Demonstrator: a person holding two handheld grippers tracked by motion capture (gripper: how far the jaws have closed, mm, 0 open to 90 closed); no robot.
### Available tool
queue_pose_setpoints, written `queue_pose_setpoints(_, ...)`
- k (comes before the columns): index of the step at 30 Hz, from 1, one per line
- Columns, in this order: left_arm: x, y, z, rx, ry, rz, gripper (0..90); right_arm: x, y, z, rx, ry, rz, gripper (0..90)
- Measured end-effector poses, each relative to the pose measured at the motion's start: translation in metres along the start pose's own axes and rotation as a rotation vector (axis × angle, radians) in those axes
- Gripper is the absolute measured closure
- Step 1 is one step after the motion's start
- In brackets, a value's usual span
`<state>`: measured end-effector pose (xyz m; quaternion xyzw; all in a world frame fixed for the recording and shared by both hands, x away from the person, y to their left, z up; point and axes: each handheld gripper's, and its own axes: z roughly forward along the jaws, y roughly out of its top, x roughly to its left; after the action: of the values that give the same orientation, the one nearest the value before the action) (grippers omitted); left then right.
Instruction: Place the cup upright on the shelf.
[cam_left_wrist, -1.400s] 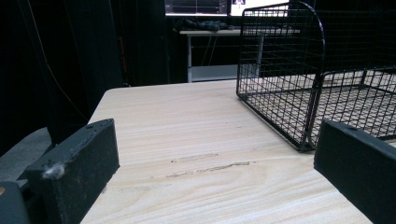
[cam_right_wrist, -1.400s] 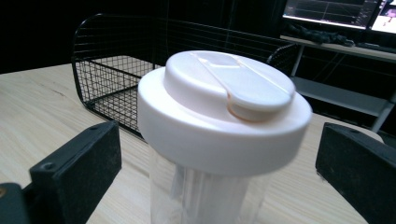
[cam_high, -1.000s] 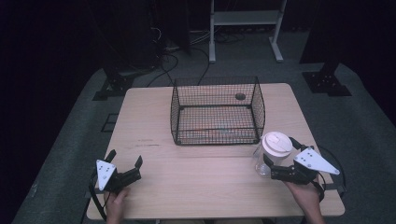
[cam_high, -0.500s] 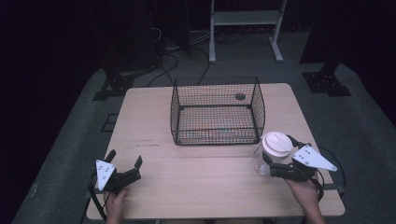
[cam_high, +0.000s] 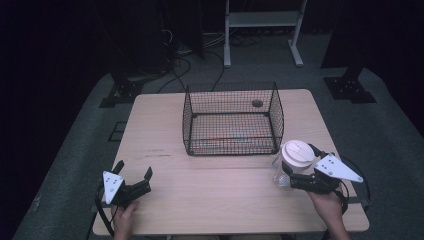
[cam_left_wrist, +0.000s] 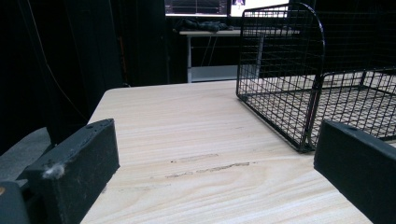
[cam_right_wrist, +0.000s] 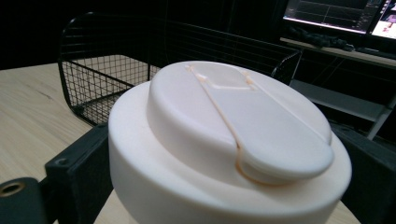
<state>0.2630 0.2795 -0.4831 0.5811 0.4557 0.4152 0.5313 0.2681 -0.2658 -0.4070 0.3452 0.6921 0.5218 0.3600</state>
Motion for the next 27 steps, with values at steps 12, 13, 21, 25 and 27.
queue_pose_setpoints(12,0.000,0.000,0.000,0.001,0.000,0.002,0.0,0.005,0.028,0.001,-0.036,0.028,-0.012,4.2)
queue_pose_setpoints(13,0.000,0.000,0.000,-0.001,-0.001,0.000,0.0,0.005,0.030,0.002,-0.033,0.032,-0.015,4.2)
queue_pose_setpoints(21,0.000,0.000,0.000,0.000,-0.002,-0.002,0.0,0.007,0.049,0.012,-0.037,0.066,-0.017,4.2)
queue_pose_setpoints(25,0.001,0.000,0.000,0.001,-0.004,-0.006,0.0,0.006,0.062,0.017,-0.045,0.067,-0.030,4.2)
queue_pose_setpoints(27,0.001,0.000,0.000,0.001,-0.004,-0.008,0.0,0.005,0.068,0.020,-0.045,0.069,-0.033,4.2)
